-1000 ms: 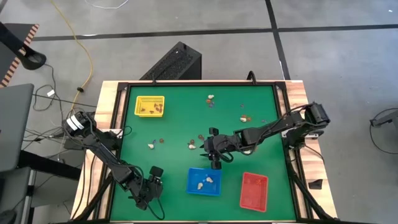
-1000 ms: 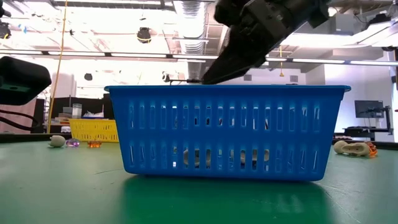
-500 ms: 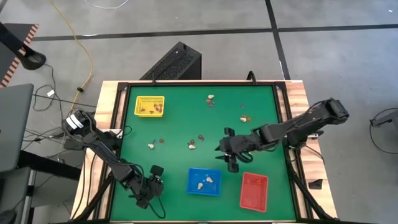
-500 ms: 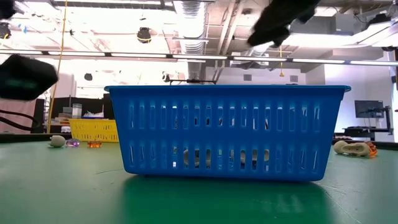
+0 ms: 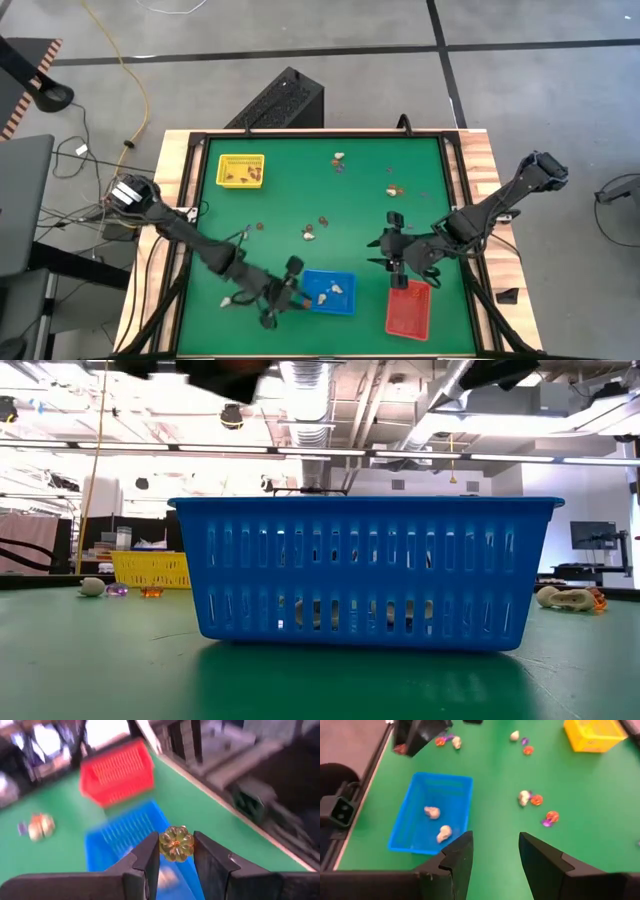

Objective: Sort Halloween decoration
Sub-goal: Put the orange pumpkin toy into the orange basket

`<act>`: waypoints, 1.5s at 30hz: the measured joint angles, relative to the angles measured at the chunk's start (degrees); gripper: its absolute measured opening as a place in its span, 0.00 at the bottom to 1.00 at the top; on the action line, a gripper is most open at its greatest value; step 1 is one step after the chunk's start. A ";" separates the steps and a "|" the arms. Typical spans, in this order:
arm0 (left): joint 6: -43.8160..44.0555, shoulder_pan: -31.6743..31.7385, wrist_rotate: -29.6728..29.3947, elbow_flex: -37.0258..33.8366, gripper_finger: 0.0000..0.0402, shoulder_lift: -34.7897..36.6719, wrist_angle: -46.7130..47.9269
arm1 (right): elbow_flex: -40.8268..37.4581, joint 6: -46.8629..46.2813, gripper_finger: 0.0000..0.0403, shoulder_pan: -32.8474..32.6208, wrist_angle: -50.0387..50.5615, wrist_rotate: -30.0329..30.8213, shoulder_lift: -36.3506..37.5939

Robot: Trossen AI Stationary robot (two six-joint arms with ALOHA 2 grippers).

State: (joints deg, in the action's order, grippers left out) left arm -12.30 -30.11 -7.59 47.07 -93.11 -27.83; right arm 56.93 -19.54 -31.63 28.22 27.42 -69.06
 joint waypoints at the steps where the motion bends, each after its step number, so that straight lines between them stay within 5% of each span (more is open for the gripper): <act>1: -0.89 1.58 2.14 -0.02 0.24 -0.68 -2.83 | 0.00 0.31 0.47 -0.26 -0.01 1.11 0.15; 5: -1.57 6.70 8.68 2.26 0.24 -5.35 -12.01 | 0.00 1.91 0.47 -0.48 0.32 5.23 0.25; 10: -1.66 10.31 15.57 14.90 0.24 -14.37 -9.86 | 0.00 3.39 0.47 -0.07 2.00 9.97 0.25; 29: -0.48 12.27 14.02 66.89 0.24 -50.64 9.94 | -0.02 -7.91 0.47 -0.33 13.34 16.75 7.02; 36: -3.56 12.45 13.56 71.34 0.27 -53.32 14.21 | -0.02 -8.04 0.47 -0.33 13.63 17.73 6.98; 45: -4.07 12.42 8.74 71.34 0.50 -51.11 20.54 | -0.02 -7.91 0.47 -0.09 14.73 17.73 6.89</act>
State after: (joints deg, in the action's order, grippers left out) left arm -16.37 -17.69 1.15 118.41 -144.22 -7.28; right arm 56.90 -27.44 -31.73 42.94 45.15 -62.17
